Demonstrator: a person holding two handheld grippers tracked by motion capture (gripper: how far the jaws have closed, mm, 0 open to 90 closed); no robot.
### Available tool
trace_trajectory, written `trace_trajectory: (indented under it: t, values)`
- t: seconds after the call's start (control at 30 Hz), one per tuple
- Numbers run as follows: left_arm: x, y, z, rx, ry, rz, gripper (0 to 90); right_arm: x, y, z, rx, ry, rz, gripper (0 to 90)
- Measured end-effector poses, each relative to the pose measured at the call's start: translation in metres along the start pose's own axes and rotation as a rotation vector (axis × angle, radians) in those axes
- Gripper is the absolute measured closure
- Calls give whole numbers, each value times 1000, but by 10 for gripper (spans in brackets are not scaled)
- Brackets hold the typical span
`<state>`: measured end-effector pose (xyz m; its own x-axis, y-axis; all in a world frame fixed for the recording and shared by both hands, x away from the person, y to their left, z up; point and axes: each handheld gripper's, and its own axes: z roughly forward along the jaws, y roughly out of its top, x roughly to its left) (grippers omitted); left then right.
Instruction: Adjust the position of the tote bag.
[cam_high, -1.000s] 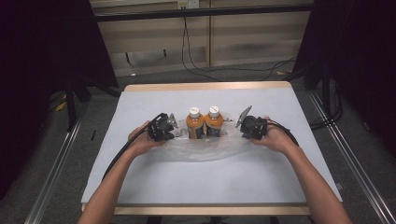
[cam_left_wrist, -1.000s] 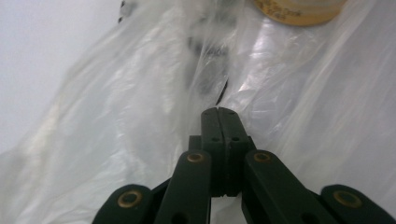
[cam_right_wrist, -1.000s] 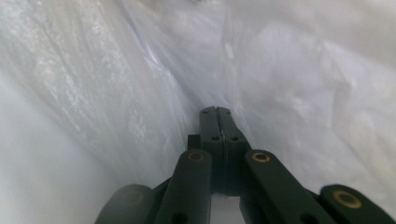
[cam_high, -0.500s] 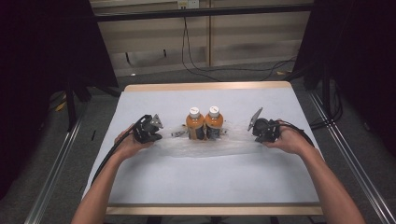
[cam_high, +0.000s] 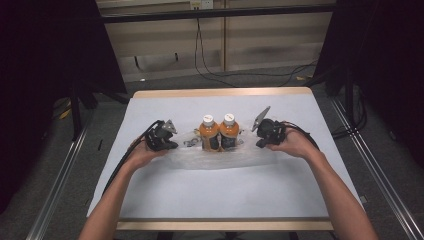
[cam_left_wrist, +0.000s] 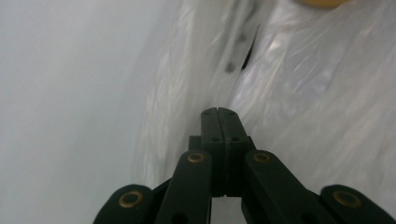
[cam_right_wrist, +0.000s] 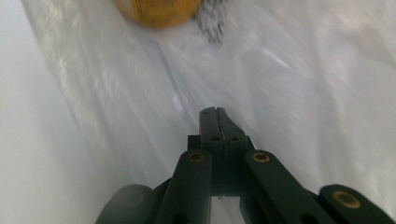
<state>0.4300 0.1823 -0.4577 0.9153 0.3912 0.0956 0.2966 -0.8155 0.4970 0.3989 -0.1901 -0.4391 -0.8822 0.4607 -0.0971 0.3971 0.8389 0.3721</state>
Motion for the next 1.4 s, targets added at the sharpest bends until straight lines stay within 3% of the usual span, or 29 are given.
trace_trajectory:
  t: [0.1, 0.17, 0.3, 0.33, 0.37, 0.43, 0.5, 0.6, 0.77, 0.87, 0.97, 1.07, 1.17, 1.23, 1.37, 1.4]
  values:
    - [-11, 9, 4, -14, -22, 34, 900, -2, 10, 4, -1, 1, -5, 900]
    - [-17, 11, 5, 4, -34, 68, 900, -4, 12, 10, 33, -13, 10, 900]
    - [-27, 3, 1, 21, -56, 122, 900, -20, 2, 20, 83, -23, 68, 900]
    - [-28, 1, 0, 16, -65, 118, 900, -25, -2, 19, 81, -41, 98, 900]
    - [-28, -3, -2, 10, -68, 119, 900, -28, -4, 19, 93, -51, 100, 900]
    - [-27, -10, -6, 24, -44, 124, 900, -34, -10, 17, 100, -69, 130, 900]
    - [-23, -15, -11, 76, 1, 139, 900, -40, -17, 14, 129, -99, 134, 900]
    - [-14, -22, -13, 61, -2, 109, 900, -43, -29, 10, 133, -95, 147, 900]
    - [-6, -18, -10, 71, -5, 92, 900, -42, -41, 6, 97, -73, 147, 900]
    - [2, -20, -9, 46, -15, 55, 900, -42, -48, 3, 84, -55, 167, 900]
    - [7, -23, -8, 26, -18, 24, 900, -38, -52, 1, 79, -55, 146, 900]
    - [8, -24, -8, 20, -21, 18, 900, -33, -56, -1, 71, -53, 145, 900]
    - [11, -27, -8, -9, -33, -22, 900, -33, -62, -2, 38, -43, 161, 900]
    - [11, -28, -8, -20, -35, -33, 900, -31, -61, -2, 46, -55, 144, 900]
    - [6, -30, -8, -29, 0, -34, 900, -30, -61, -2, 52, -63, 144, 900]
    - [5, -32, -8, -51, 2, -54, 900, -29, -60, -2, 50, -69, 150, 900]
